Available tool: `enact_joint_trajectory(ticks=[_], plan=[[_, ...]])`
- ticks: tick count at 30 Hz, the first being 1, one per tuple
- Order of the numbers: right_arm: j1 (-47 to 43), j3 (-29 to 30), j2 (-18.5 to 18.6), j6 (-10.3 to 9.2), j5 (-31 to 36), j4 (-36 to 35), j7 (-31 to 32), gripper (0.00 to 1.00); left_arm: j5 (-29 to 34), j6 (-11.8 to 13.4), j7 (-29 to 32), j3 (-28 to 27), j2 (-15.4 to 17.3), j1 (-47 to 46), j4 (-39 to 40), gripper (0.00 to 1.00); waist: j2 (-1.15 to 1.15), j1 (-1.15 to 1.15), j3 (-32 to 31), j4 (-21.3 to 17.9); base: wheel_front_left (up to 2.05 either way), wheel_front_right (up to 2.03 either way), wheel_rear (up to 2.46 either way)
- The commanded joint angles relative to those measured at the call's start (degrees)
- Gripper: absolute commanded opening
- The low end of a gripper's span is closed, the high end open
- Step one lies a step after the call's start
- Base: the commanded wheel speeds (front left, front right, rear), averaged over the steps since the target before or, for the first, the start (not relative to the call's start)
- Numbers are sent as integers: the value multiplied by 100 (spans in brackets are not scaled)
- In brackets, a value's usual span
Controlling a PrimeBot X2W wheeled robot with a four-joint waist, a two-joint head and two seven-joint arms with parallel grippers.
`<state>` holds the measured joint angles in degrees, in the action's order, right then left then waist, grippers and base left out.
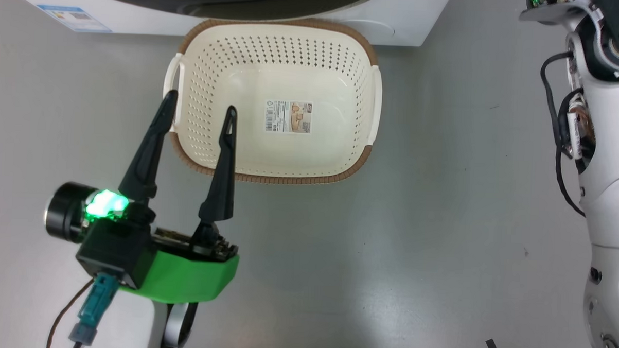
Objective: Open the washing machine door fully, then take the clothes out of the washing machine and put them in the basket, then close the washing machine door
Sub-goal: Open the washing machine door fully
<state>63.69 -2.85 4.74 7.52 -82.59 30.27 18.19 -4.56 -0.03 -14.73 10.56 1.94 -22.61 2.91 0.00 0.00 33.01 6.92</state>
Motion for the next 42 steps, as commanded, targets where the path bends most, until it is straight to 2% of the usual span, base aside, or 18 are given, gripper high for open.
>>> enact_joint_trajectory(ticks=[1,6,16,29,42], plan=[[191,-11,-133,-3,-173,-56,172,0,37,12,-27,-104,94,-47,141,100,0,0,73,9,0,0,0],[487,9,-151,-3,-598,120,643,0,-59,58,-27,-61,94,-100,180,100,0,0,201,-4,0,0,0],[871,-93,-158,-3,-804,447,1114,0,-56,71,-27,-129,94,-173,158,100,0,0,394,-15,0,0,0],[1305,-297,-174,-3,-953,949,1424,0,-24,93,-27,-155,94,-248,89,100,0,0,489,30,0,0,0],[1161,-700,-185,-3,-1076,953,1544,0,3,76,-27,-230,94,-327,88,100,0,0,334,-8,0,0,0]])
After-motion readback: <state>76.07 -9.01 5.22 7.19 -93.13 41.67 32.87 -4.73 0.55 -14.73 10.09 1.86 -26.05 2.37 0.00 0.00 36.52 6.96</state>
